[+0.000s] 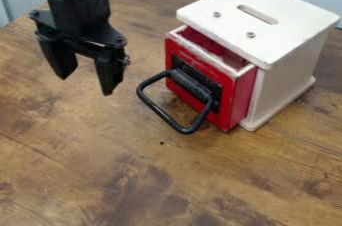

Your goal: Close the drawer

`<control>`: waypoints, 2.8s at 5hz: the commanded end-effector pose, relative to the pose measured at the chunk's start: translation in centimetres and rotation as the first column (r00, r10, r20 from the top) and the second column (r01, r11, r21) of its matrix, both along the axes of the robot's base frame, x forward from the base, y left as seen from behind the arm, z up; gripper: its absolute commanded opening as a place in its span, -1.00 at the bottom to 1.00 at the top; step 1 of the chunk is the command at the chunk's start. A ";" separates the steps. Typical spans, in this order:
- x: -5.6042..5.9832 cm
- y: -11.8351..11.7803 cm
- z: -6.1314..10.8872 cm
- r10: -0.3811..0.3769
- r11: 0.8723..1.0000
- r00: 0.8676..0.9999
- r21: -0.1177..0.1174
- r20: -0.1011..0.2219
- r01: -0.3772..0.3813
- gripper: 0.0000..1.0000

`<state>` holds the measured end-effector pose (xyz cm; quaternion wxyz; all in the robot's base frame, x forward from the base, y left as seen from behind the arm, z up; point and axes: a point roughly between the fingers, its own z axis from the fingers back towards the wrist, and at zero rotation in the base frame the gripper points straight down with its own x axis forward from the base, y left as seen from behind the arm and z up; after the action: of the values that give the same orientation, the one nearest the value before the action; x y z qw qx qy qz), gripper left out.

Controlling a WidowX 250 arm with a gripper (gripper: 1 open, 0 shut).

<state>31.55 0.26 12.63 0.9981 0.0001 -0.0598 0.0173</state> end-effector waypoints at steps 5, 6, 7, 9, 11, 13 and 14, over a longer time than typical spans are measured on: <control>1.9 1.7 -2.9 0.040 0.999 0.998 0.001 0.039 -0.040 1.00; 1.7 1.1 -2.8 0.046 0.999 0.998 0.004 0.036 -0.046 1.00; 1.5 0.6 -1.7 0.046 0.999 0.998 0.005 0.033 -0.046 1.00; 1.3 -0.3 0.8 0.027 1.000 0.998 0.000 0.058 -0.027 1.00; 1.1 1.5 0.5 0.177 0.984 0.983 -0.001 0.059 -0.177 1.00; 0.3 1.7 1.5 0.080 0.997 0.995 -0.007 0.058 -0.079 1.00; 0.7 1.7 0.8 0.041 0.999 0.999 0.002 0.032 -0.041 1.00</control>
<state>31.63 1.72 11.88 0.9981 0.0015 -0.0490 0.0372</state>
